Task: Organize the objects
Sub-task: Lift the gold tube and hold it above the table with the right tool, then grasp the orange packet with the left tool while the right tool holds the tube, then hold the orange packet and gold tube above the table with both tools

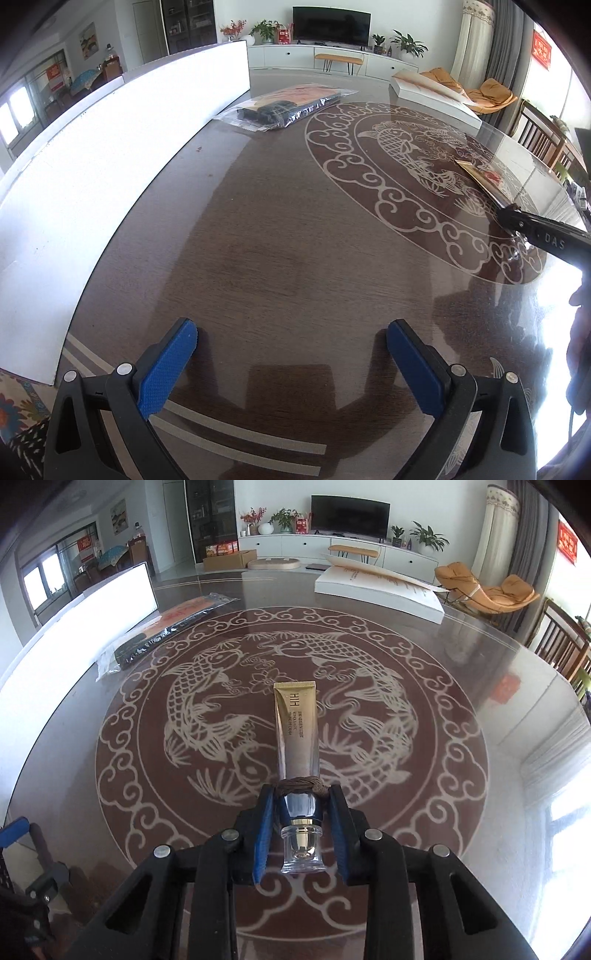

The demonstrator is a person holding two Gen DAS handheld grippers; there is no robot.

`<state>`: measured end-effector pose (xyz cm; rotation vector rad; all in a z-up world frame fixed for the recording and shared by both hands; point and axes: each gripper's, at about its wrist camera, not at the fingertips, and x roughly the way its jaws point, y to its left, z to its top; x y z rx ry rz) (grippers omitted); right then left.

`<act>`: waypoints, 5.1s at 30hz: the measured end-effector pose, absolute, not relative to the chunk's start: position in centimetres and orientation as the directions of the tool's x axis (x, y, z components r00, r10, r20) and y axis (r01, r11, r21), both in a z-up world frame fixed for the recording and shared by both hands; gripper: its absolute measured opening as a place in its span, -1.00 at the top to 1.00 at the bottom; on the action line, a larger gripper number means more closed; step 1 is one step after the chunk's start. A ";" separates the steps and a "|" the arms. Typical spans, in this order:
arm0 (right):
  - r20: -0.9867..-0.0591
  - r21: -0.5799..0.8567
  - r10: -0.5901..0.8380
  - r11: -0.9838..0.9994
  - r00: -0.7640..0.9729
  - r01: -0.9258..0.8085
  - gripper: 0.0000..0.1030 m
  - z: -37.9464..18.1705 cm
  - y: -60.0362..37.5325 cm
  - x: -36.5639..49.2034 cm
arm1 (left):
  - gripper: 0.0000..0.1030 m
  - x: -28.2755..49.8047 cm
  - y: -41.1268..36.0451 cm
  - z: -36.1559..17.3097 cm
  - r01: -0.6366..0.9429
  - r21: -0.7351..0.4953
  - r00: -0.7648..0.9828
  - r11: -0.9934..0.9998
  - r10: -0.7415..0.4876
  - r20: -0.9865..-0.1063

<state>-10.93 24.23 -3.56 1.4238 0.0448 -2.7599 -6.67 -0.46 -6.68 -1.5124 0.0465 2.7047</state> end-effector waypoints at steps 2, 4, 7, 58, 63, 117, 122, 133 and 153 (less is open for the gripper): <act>-0.807 -0.002 -0.018 -0.999 -0.591 0.034 0.36 -3.6 25.1 -9.5 | -1.00 -6.7 -0.5 -6.7 -0.052 0.006 -0.523 -0.999 0.022 -0.852; -0.805 0.006 -0.021 -1.000 -0.592 0.026 -0.08 -3.8 25.6 -8.8 | -1.00 -6.6 -0.5 -6.7 -0.053 0.005 -0.523 -0.999 0.023 -0.852; -0.796 0.019 -0.024 -1.000 -0.605 0.015 -0.68 -4.1 25.9 -7.8 | -1.00 -6.6 -0.5 -6.7 -0.053 0.005 -0.523 -0.999 0.023 -0.852; -0.814 -0.008 -0.027 -0.998 -0.580 0.057 -1.00 -4.9 25.0 -8.3 | -1.00 -6.7 -0.8 -6.0 -0.104 -0.084 -0.520 -0.991 0.126 -0.845; -0.814 -0.008 -0.027 -0.998 -0.580 0.057 -1.00 -4.9 25.0 -8.3 | -1.00 -9.5 0.8 -2.7 -0.271 -0.020 -0.573 -0.962 0.178 -0.800; -0.814 -0.005 -0.034 -0.998 -0.579 0.064 -1.00 -4.9 25.1 -8.5 | -0.59 -9.7 -1.9 -6.6 -0.090 0.015 -0.598 -0.996 0.042 -0.801; -0.814 -0.005 -0.034 -0.998 -0.579 0.064 -1.00 -4.9 25.1 -8.5 | -0.60 -9.7 -1.9 -6.6 -0.090 0.015 -0.598 -0.996 0.042 -0.800; -0.814 -0.002 -0.036 -0.998 -0.580 0.065 -1.00 -4.9 25.1 -8.5 | -0.60 -9.7 -2.0 -6.6 -0.090 0.015 -0.597 -0.996 0.042 -0.801; -0.878 0.048 -0.117 -0.986 -0.464 0.159 0.45 -3.4 25.0 -12.8 | -0.56 -9.7 -2.1 -6.5 -0.095 0.007 -0.598 -0.995 0.051 -0.800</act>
